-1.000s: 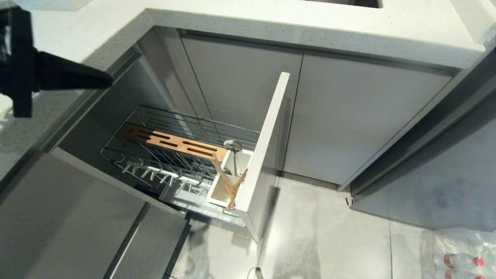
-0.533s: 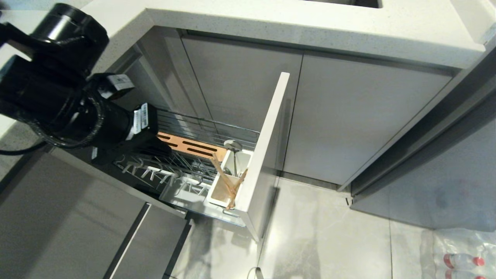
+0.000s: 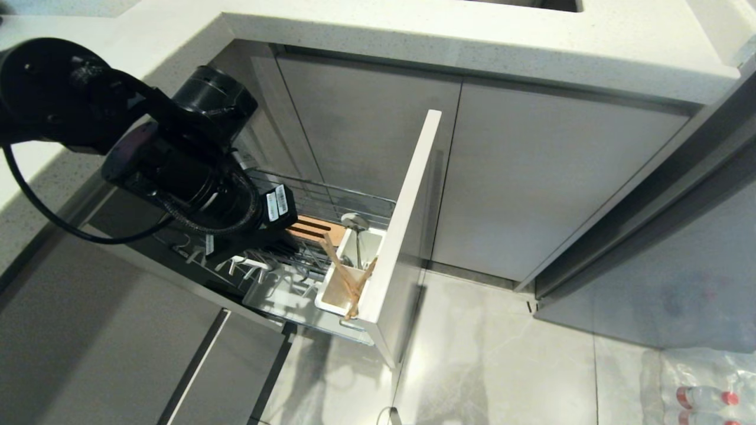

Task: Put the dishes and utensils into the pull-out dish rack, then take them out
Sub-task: Take the chopsticks out of the cupboard

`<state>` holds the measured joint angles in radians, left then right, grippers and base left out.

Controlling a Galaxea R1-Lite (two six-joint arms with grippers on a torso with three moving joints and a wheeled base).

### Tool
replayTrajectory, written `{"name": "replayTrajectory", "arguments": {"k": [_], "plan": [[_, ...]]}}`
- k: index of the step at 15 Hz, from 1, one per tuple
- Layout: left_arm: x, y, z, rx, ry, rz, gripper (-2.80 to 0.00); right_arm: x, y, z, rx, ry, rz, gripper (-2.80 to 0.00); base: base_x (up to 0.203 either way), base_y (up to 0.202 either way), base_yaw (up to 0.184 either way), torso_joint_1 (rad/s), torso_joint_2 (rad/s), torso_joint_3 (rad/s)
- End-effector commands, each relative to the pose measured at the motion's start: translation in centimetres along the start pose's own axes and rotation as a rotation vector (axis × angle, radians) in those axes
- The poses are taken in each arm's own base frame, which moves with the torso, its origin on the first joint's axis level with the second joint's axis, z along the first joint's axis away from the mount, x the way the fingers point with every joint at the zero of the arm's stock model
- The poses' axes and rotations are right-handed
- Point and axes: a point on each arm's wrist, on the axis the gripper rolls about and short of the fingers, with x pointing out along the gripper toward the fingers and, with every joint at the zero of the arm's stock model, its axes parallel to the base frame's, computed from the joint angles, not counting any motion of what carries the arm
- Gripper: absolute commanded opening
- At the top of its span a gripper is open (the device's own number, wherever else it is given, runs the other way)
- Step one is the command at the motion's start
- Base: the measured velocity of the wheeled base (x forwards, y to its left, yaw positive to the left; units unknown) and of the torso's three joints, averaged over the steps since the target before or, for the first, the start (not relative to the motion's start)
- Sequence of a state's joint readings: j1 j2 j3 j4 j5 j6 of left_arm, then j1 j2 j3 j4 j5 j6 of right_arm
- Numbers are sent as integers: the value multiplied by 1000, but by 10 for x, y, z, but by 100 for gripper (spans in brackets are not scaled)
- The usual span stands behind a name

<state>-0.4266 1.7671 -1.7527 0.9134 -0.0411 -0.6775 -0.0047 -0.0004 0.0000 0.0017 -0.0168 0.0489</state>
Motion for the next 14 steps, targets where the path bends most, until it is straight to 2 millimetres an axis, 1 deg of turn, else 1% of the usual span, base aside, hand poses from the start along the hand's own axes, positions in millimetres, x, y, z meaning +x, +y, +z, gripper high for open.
{"name": "replayTrajectory", "arguments": {"k": [1, 2, 3, 7, 12, 14], "plan": [[10, -2, 3, -13, 18, 13, -280, 0, 0, 0, 0, 2, 0, -280, 0, 0, 0, 0, 0, 0], [9, -3, 3, -12, 14, 10, -280, 0, 0, 0, 0, 2, 0, -280, 0, 0, 0, 0, 0, 0], [9, -3, 3, -12, 12, 8, 0, 0, 0, 0, 0, 2, 0, -280, 0, 0, 0, 0, 0, 0], [8, -5, 6, -26, 6, -1, 0, 0, 0, 0, 0, 2, 0, -280, 0, 0, 0, 0, 0, 0], [42, -11, 15, -96, 40, 33, 0, 0, 0, 0, 0, 2, 0, -280, 0, 0, 0, 0, 0, 0], [49, -17, 13, -130, 38, 30, 0, 0, 0, 0, 0, 2, 0, -280, 0, 0, 0, 0, 0, 0]]}}
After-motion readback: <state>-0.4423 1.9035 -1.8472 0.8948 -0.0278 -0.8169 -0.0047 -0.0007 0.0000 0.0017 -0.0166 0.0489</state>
